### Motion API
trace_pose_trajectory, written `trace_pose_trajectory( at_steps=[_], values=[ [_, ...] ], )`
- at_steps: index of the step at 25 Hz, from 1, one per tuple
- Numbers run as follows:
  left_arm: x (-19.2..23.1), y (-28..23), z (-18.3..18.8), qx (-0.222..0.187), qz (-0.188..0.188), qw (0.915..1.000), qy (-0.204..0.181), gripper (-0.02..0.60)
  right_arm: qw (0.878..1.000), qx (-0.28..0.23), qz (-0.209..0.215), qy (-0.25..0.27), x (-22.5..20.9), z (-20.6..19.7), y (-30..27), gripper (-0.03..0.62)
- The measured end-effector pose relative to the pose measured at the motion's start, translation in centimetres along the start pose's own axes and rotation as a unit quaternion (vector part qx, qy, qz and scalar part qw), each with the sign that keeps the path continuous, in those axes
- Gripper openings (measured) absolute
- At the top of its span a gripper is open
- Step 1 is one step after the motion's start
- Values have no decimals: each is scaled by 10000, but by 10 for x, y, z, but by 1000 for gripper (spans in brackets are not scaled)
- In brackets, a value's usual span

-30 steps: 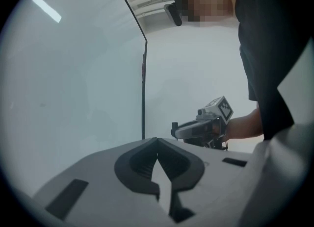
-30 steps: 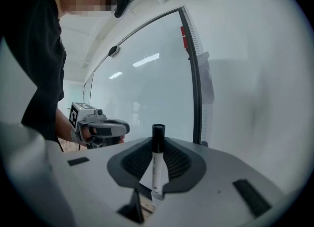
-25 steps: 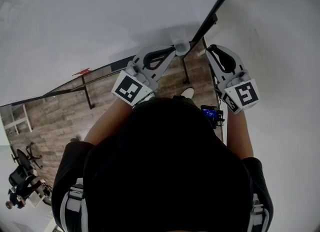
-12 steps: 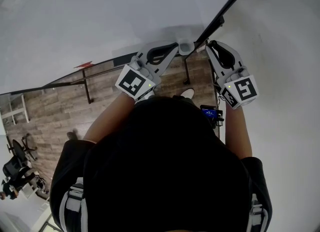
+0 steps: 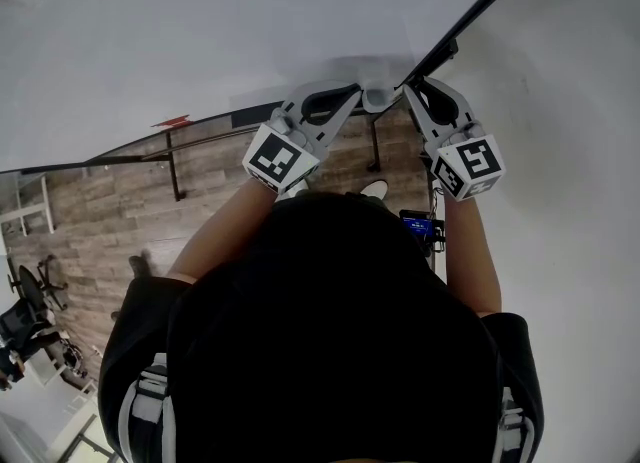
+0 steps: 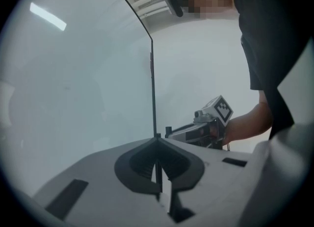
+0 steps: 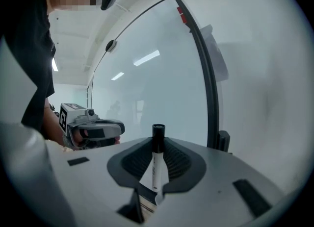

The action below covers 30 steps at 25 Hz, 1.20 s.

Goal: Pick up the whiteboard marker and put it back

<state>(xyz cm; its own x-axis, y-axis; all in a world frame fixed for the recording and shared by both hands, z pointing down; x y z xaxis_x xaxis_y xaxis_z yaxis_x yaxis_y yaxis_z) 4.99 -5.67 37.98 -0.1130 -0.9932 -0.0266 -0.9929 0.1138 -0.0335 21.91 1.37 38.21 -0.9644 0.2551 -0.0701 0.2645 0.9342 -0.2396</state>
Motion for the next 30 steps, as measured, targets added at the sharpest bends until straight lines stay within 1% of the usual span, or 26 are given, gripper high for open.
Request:
trace_pose_trajectory(
  at_steps=[5,11,22,30],
  values=[
    [3,2,0,-82,8,9998,192,3,9998,172,-19,-57,-5,-11,-13,64],
    [9,2,-8,-32,65,10000,36,3,9998,203,-6,-10,-10,-27,-33,64],
    [12,0,-16,-92,74,9999,77,3,9990,417,114,68,-17,-78,-65,64],
    [9,-2,-16,-113,75,9998,153,3,9964,819,71,183,-24,-120,-84,64]
  ],
)
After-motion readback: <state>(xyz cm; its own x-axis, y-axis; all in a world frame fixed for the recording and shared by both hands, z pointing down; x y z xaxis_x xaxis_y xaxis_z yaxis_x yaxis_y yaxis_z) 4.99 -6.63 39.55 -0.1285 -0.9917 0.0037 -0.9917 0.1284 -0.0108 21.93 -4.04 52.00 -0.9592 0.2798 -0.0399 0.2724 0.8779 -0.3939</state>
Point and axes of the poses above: the fingertips, and each gripper's own axes: y backward along the fingers, x to its left, z out of its top, the point moved 7 cm from there along y, backward along the fingers, and after that the axes turned 1 degree about -y, right-handed, at the moved point
